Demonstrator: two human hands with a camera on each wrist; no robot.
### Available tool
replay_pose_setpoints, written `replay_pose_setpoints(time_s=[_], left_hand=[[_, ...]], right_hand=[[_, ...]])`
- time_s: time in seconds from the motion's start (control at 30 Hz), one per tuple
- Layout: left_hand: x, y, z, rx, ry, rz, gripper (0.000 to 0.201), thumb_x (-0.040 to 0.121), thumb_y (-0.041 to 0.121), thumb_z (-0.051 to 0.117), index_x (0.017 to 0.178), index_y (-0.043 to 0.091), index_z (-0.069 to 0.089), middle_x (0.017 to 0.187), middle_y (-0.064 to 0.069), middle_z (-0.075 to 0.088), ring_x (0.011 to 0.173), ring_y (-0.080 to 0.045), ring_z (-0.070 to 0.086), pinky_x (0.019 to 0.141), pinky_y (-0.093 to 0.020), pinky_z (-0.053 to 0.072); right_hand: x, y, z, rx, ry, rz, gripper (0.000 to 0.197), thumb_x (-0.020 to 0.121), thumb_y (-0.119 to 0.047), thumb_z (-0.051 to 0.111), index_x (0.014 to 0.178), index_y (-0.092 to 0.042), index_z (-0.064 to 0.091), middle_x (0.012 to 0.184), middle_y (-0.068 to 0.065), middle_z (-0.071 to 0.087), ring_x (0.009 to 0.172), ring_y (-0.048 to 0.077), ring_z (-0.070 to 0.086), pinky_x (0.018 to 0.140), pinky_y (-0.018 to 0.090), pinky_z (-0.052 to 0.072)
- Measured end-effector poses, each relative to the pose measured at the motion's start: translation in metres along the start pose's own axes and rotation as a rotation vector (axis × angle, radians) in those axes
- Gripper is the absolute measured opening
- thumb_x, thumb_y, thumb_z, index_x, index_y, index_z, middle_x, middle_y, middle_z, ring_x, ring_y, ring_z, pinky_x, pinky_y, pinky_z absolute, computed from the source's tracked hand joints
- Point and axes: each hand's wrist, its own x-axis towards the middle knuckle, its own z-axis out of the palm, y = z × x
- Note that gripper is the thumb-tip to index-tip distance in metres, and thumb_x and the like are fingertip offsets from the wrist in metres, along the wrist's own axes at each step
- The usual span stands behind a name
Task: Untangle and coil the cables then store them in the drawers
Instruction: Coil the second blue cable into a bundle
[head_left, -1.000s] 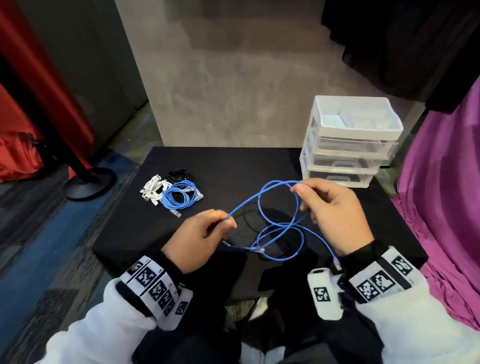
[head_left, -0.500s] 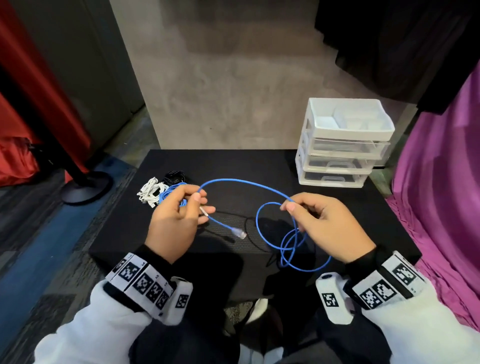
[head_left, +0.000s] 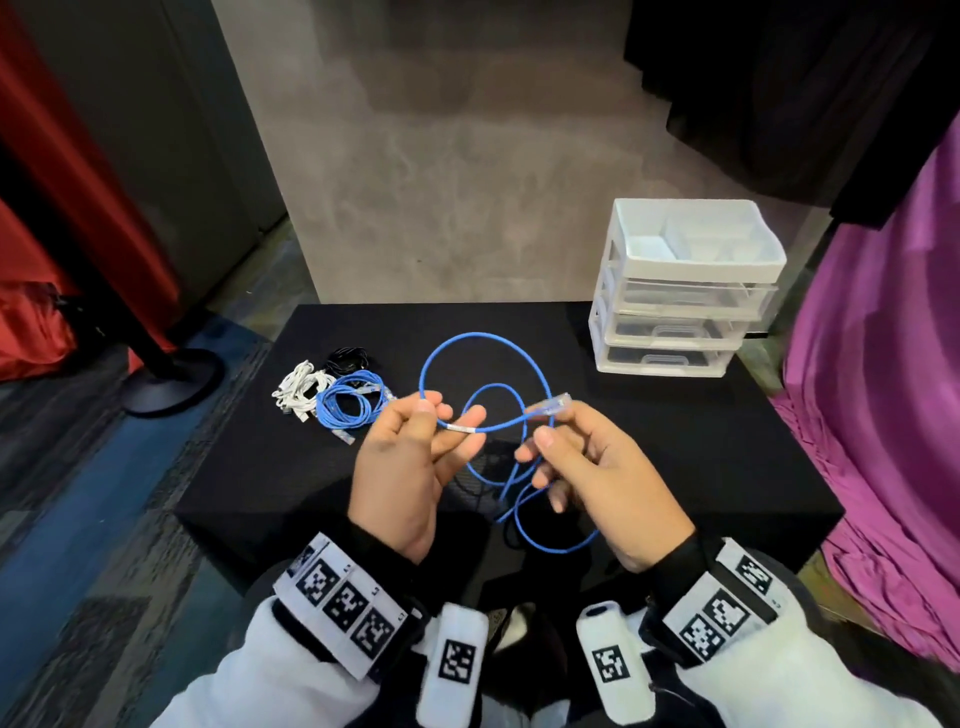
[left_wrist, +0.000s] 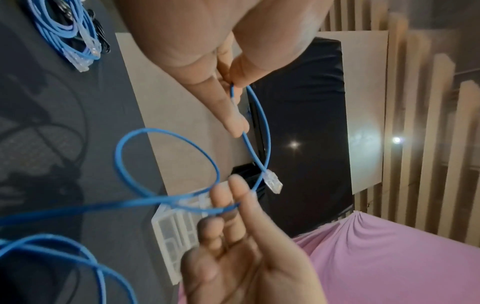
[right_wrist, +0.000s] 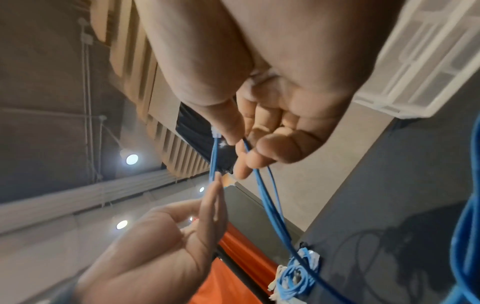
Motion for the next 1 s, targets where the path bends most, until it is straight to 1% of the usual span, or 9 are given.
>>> replay_pose_setpoints(time_s=[0.27, 0.37, 0.43, 0.5, 0.57, 0.67, 0.8, 0.9, 1.0], left_hand=[[-0.021, -0.010, -0.002, 0.170, -0.196, -0.177, 0.016, 0.100, 0.007, 0.049, 0.114, 0.007, 0.057, 0.080, -0.015, 0.067, 0.091, -0.037, 0.072, 0.088, -0.053, 0.056], [-0.012, 0.003, -0.006, 0.308, -0.235, -0.033, 0.023, 0.103, 0.028, 0.050, 0.115, 0.011, 0.060, 0.078, -0.010, 0.066, 0.079, -0.026, 0.069, 0.086, -0.052, 0.055], [-0.004, 0.010, -0.007, 0.457, -0.262, 0.067, 0.024, 0.105, 0.026, 0.050, 0.110, 0.010, 0.067, 0.069, -0.004, 0.058, 0.067, -0.017, 0.063, 0.086, -0.054, 0.057], [0.002, 0.012, -0.010, 0.637, -0.335, 0.153, 0.021, 0.105, 0.018, 0.053, 0.102, 0.010, 0.072, 0.062, 0.000, 0.054, 0.061, -0.013, 0.058, 0.084, -0.054, 0.058], [0.003, 0.012, -0.015, 0.778, -0.447, 0.196, 0.015, 0.103, 0.014, 0.058, 0.100, 0.014, 0.072, 0.062, -0.001, 0.059, 0.062, -0.015, 0.059, 0.077, -0.046, 0.059], [0.002, 0.007, -0.021, 0.922, -0.550, 0.192, 0.014, 0.100, 0.016, 0.062, 0.089, 0.021, 0.068, 0.066, -0.004, 0.068, 0.065, -0.016, 0.065, 0.075, -0.038, 0.057], [-0.006, 0.002, -0.017, 0.995, -0.568, 0.296, 0.013, 0.097, 0.023, 0.067, 0.085, 0.025, 0.070, 0.066, -0.002, 0.069, 0.065, -0.017, 0.065, 0.075, -0.032, 0.054], [-0.010, -0.001, -0.012, 0.946, -0.481, 0.408, 0.007, 0.095, 0.025, 0.070, 0.089, 0.028, 0.072, 0.064, -0.001, 0.068, 0.064, -0.017, 0.066, 0.071, -0.027, 0.052], [-0.010, -0.003, -0.010, 0.868, -0.391, 0.457, 0.008, 0.094, 0.027, 0.072, 0.094, 0.029, 0.064, 0.065, -0.001, 0.069, 0.063, -0.020, 0.066, 0.072, -0.034, 0.053]], right_hand=[[0.011, -0.005, -0.007, -0.069, 0.146, -0.080, 0.021, 0.105, -0.028, 0.057, 0.106, -0.024, 0.077, 0.075, 0.004, 0.061, 0.068, 0.015, 0.049, 0.062, 0.028, 0.040], [0.008, -0.005, -0.016, -0.150, -0.043, -0.037, 0.026, 0.103, -0.036, 0.053, 0.109, -0.025, 0.075, 0.074, 0.003, 0.058, 0.071, 0.018, 0.048, 0.070, 0.030, 0.041], [0.006, -0.004, -0.016, -0.194, -0.145, 0.024, 0.031, 0.100, -0.040, 0.050, 0.113, -0.027, 0.074, 0.077, 0.001, 0.062, 0.076, 0.021, 0.050, 0.078, 0.036, 0.044], [0.006, -0.004, -0.015, -0.236, -0.151, 0.030, 0.029, 0.101, -0.039, 0.050, 0.118, -0.032, 0.072, 0.088, -0.003, 0.071, 0.084, 0.023, 0.058, 0.089, 0.045, 0.048], [0.007, -0.006, -0.013, -0.287, -0.054, -0.020, 0.025, 0.106, -0.031, 0.051, 0.123, -0.035, 0.069, 0.100, -0.002, 0.075, 0.093, 0.016, 0.066, 0.096, 0.040, 0.051], [0.008, -0.010, -0.011, -0.293, 0.070, -0.105, 0.030, 0.106, -0.019, 0.054, 0.133, -0.031, 0.058, 0.092, 0.005, 0.076, 0.089, 0.014, 0.071, 0.092, 0.027, 0.051], [0.005, -0.010, 0.000, -0.173, 0.187, -0.105, 0.011, 0.098, -0.016, 0.067, 0.100, -0.019, 0.056, 0.076, 0.015, 0.073, 0.060, 0.029, 0.066, 0.069, 0.042, 0.055], [0.000, -0.007, 0.005, -0.301, 0.132, -0.114, 0.008, 0.096, -0.020, 0.070, 0.089, -0.024, 0.071, 0.067, 0.009, 0.066, 0.048, 0.019, 0.057, 0.057, 0.032, 0.047], [-0.006, -0.009, 0.008, -0.435, 0.036, -0.120, 0.023, 0.104, -0.029, 0.058, 0.090, -0.032, 0.075, 0.068, -0.005, 0.063, 0.054, 0.004, 0.054, 0.062, 0.024, 0.042]])
